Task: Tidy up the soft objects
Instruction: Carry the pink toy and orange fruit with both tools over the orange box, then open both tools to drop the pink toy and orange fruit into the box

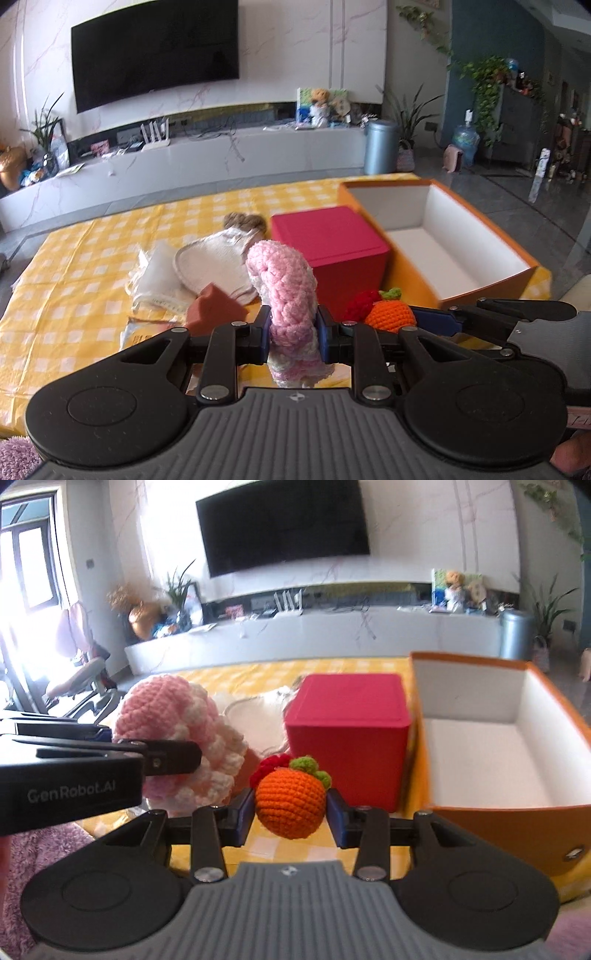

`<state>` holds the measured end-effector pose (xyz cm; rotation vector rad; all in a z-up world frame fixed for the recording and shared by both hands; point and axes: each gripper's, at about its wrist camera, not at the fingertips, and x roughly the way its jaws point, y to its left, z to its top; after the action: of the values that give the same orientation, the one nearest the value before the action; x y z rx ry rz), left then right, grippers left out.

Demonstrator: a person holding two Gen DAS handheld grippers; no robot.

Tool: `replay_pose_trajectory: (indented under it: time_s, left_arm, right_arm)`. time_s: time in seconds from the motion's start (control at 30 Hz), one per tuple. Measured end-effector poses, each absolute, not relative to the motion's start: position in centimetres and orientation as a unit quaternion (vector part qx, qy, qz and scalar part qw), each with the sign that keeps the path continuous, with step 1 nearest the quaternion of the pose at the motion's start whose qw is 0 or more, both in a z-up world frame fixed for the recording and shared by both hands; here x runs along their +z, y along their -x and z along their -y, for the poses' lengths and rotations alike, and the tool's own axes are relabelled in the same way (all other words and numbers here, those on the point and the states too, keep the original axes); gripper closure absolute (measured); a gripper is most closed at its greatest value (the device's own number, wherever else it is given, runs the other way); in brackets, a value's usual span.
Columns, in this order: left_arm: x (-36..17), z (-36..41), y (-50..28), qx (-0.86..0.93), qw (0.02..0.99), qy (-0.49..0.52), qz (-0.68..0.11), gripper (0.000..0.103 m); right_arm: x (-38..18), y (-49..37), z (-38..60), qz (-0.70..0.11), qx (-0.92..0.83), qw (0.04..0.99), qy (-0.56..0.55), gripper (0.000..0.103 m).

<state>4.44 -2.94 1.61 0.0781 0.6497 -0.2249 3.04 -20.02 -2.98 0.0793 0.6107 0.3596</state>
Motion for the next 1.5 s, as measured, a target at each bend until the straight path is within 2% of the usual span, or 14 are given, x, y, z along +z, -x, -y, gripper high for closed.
replay_pose_trajectory:
  time_s: [0.43,0.63,0.97,1.2,1.5]
  left_arm:
    - [4.9,7.7,-6.8,-0.207,0.927,-0.026,-0.311,0.076]
    - [5.0,11.6,-10.4,-0.255,0.908,-0.056,-0.327,0.076]
    - [1.5,17.9,-16.9,-0.307,0.855,-0.112,-0.402,0.076]
    - [-2.7,20.4,-19.2,-0.317,0.823,-0.155,-0.445,0.076]
    - [-5.8,21.8,-20.2,-0.308,0.800,-0.204,-0.472,0.076]
  right_arm:
    - [2.6,-1.5,27.5,-0.283,0.104,0.952,-0.055,0.062]
    - [3.7,-4.7,30.2,-0.331,0.103,0.938,-0.014,0.062]
    - [-0.6,-12.9,34.9,-0.465,0.088,0.881,-0.005,0.062]
    - [-3.7,-15.0,35.1,-0.511,0.099,0.852,0.050,0.062]
    - [-6.1,-17.0,36.5,-0.560,0.112,0.820,0.046,0.061]
